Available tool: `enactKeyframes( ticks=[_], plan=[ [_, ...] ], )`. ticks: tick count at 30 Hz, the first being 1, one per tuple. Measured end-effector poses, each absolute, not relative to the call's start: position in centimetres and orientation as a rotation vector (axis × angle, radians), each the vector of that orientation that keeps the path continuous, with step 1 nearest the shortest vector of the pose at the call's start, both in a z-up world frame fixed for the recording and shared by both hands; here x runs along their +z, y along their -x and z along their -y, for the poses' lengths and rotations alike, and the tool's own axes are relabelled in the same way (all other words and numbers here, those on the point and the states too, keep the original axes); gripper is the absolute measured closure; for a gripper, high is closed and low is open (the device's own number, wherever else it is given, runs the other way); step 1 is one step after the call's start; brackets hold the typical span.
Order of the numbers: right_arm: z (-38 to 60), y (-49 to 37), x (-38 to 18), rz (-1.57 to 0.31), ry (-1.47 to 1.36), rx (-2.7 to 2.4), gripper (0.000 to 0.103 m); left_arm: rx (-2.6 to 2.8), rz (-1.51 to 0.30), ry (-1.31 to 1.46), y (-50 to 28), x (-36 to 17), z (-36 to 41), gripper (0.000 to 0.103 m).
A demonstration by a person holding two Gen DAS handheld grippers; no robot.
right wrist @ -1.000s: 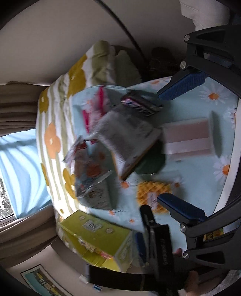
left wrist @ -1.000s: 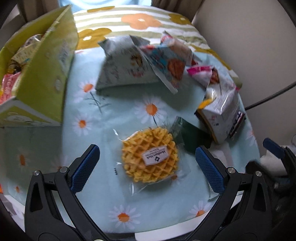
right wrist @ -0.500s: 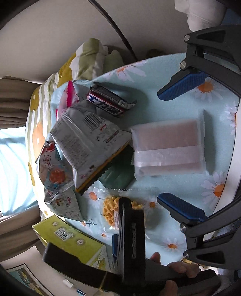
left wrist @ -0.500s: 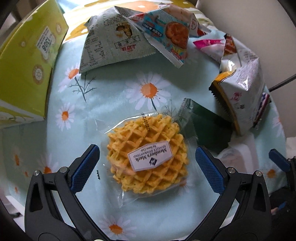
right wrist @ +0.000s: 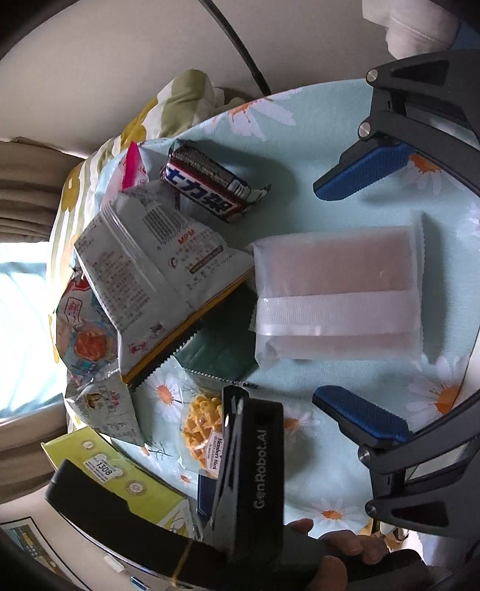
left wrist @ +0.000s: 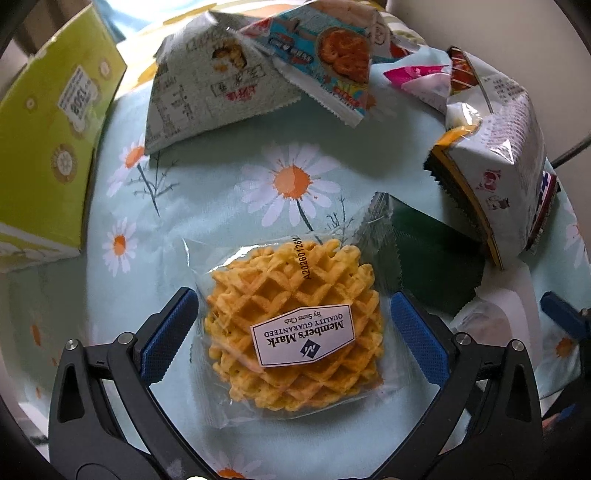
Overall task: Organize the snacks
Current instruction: 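Grasp the waffle packet with the left tool while the right tool grasps the pink wrapped pack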
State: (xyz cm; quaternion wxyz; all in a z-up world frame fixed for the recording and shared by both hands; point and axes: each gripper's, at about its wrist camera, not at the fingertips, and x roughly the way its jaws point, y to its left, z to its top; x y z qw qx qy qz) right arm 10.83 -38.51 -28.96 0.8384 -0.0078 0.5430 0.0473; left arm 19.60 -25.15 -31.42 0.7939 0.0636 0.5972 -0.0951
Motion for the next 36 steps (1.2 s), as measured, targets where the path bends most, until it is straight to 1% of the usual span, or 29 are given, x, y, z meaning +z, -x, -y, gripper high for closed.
enactKeyframes(
  ticks=[2, 5, 7, 9, 13, 18, 20, 22, 25, 26, 36],
  plan=[
    [38.2, -10.8, -29.0, -1.148, 0.019, 0.102, 0.003, -0.212, -1.311, -0.105, -20.0, -31.8, 24.5, 0.0],
    [38.2, -10.9, -29.1, -1.15, 0.027, 0.104, 0.003, -0.226, -1.316, -0.127, -19.9, -31.9, 24.5, 0.001],
    [38.2, -11.0, -29.2, -1.152, 0.031, 0.106, 0.003, -0.234, -1.319, -0.133, -19.6, -31.9, 24.1, 0.002],
    [38.1, -11.1, -29.3, -1.153, 0.032, 0.106, 0.003, -0.246, -1.314, -0.15, -19.4, -31.8, 24.3, 0.007],
    [38.0, -11.1, -29.4, -1.152, 0.04, 0.108, 0.004, -0.272, -1.311, -0.162, -19.0, -31.6, 24.6, 0.012],
    [37.6, -11.2, -29.5, -1.151, 0.053, 0.109, 0.008, -0.303, -1.306, -0.151, -18.7, -30.4, 24.2, 0.025],
    [37.5, -11.2, -29.7, -1.15, 0.058, 0.107, 0.012, -0.311, -1.306, -0.149, -18.6, -30.3, 23.9, 0.027],
    [37.3, -11.2, -29.8, -1.155, 0.061, 0.111, 0.028, -0.316, -1.305, -0.144, -18.6, -29.7, 24.1, 0.027],
    [37.0, -11.2, -30.1, -1.162, 0.08, 0.119, 0.04, -0.318, -1.309, -0.135, -18.3, -29.4, 24.2, 0.029],
    [36.8, -11.1, -30.1, -1.158, 0.088, 0.12, 0.043, -0.319, -1.31, -0.134, -18.2, -29.3, 24.3, 0.029],
    [37.3, -10.8, -29.5, -1.154, 0.07, 0.114, 0.045, -0.321, -1.333, -0.099, -19.1, -29.7, 23.3, 0.029]
  ],
)
